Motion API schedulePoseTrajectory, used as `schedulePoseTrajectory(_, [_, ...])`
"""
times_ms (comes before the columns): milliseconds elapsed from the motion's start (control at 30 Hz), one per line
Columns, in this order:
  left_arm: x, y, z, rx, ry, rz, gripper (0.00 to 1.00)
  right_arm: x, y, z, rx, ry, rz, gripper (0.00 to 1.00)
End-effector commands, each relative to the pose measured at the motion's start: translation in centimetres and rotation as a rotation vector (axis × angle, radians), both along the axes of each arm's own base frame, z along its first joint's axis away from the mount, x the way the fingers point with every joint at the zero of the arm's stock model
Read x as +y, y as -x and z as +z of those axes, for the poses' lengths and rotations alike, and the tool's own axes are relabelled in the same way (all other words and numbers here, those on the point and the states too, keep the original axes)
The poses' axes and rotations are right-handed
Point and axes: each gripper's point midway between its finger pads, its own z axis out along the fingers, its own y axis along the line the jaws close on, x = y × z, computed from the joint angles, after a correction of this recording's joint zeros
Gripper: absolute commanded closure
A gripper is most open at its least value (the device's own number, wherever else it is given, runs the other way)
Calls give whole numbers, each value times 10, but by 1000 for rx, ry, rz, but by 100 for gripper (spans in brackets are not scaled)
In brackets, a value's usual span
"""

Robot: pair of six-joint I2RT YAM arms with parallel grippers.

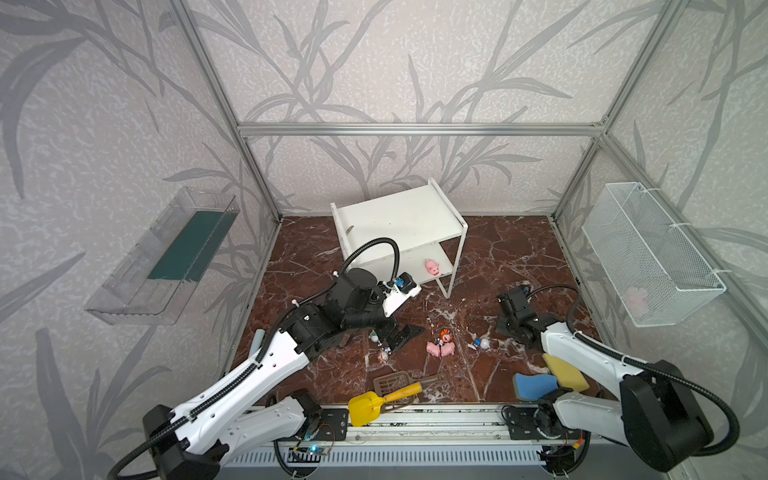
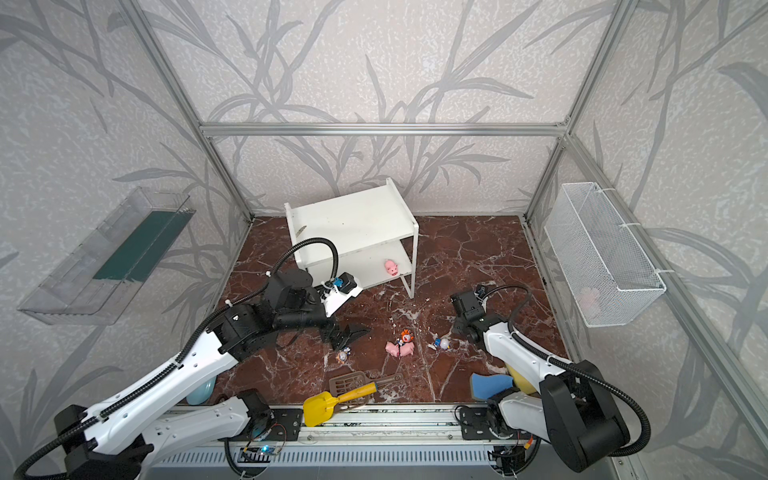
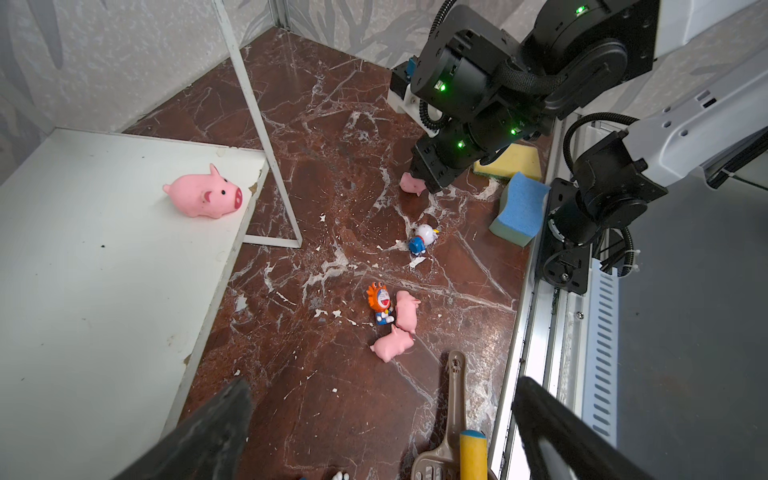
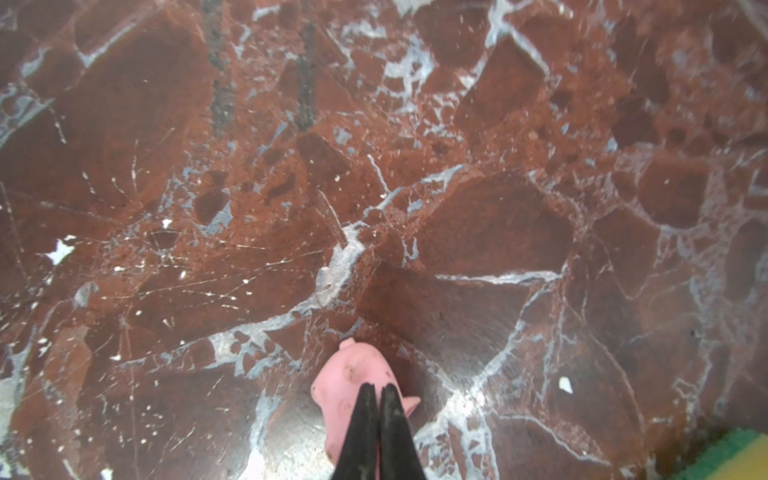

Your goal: Place and organize the plastic toys onto the shelf

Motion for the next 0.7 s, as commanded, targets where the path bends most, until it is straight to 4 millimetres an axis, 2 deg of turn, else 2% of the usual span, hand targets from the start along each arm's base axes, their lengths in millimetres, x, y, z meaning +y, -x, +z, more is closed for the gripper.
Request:
schedulePoseTrajectory(0, [0, -1, 7, -32, 5, -11, 1, 19, -1, 1, -7, 10, 72, 91])
schedulePoseTrajectory(133, [0, -1, 8, -36, 8, -9, 1, 39, 1, 2, -32, -16, 140, 83])
schedulePoseTrajectory(433, [0, 0, 8, -34, 10, -12, 1, 72, 3, -4, -12, -145, 262, 69])
schedulePoseTrajectory(533, [0, 0, 7, -34, 7, -11, 1, 69, 4, 5, -32, -141, 255, 67])
schedulePoseTrajectory(667, [0, -1, 7, -35, 6, -9, 1, 54, 2, 26, -131, -125, 200, 57])
